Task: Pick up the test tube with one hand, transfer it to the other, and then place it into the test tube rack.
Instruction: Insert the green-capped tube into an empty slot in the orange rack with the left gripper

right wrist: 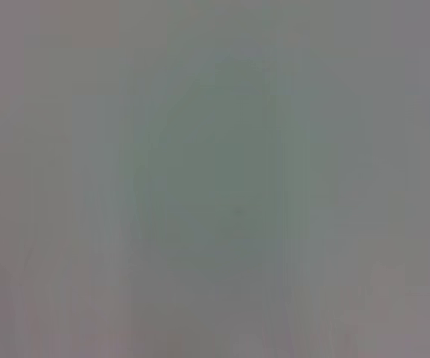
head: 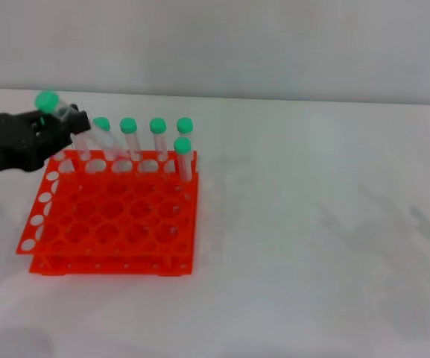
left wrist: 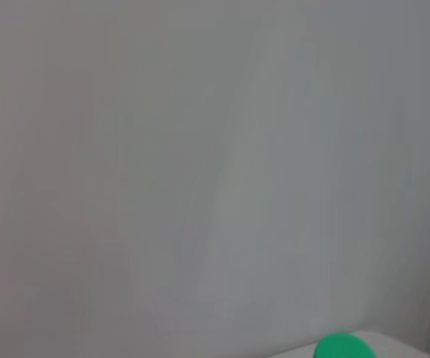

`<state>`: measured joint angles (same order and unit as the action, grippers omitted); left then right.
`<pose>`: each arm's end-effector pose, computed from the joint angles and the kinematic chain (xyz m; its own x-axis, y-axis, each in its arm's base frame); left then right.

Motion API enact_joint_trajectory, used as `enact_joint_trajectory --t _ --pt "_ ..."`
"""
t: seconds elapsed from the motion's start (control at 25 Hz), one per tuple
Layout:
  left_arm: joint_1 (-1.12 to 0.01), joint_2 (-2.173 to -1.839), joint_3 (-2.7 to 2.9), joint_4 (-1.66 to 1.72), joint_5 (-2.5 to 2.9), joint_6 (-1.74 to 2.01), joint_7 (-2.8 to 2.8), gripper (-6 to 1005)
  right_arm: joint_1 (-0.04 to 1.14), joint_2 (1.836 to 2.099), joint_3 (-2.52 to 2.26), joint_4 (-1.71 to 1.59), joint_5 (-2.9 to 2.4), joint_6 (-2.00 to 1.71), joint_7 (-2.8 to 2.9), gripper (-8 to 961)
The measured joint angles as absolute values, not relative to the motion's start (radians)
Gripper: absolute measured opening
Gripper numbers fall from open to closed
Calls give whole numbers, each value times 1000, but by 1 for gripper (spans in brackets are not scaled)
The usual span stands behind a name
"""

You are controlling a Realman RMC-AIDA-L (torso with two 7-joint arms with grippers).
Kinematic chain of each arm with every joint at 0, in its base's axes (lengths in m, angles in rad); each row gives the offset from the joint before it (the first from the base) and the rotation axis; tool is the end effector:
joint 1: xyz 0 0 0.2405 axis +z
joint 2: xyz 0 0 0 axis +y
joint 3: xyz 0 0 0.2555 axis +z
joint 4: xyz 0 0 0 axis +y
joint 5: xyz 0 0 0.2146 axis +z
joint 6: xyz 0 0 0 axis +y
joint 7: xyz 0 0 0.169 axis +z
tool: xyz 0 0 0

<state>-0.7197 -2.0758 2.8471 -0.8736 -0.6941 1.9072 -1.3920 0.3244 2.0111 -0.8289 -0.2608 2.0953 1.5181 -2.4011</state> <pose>-0.2667 0.3471 0.0840 0.6246 0.2497 0.7399 0.6173 -0.7383 -0.2719 0.3159 0.3187 0.0366 0.5730 0.1039 -0.8129 -0.6557 -0.5369 -0.5308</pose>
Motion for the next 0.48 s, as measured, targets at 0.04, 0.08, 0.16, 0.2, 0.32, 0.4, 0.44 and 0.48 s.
enact_joint_trajectory --t 0.04,0.08,0.16,0.2,0.32,0.4,0.44,0.48 --pt "-731 -2076 2847 -879 -689 1894 -1392 210 326 2011 -829 -260 2095 1520 -2400 825" --pt "-745 -2076 2847 -886 -680 1873 -1394 210 327 2011 -829 -259 2094 1526 -2400 825" --pt "-778 -2078 2847 -899 -652 1828 -1411 210 327 2012 -829 -251 2092 1547 -2399 825" --pt "-789 -2078 2847 -902 -640 1812 -1420 210 327 2012 -829 -247 2093 1558 -2399 825" --pt "-833 -2080 2847 -903 -589 1749 -1443 210 328 2013 -828 -238 2095 1573 -2397 825" --pt "-860 -2081 2847 -894 -548 1689 -1460 210 328 2013 -829 -238 2094 1574 -2385 825" --pt "-870 -2082 2847 -889 -533 1672 -1465 210 328 2013 -830 -240 2093 1575 -2378 825" --pt "-884 -2082 2847 -879 -509 1649 -1475 210 329 2013 -830 -241 2092 1576 -2372 825"
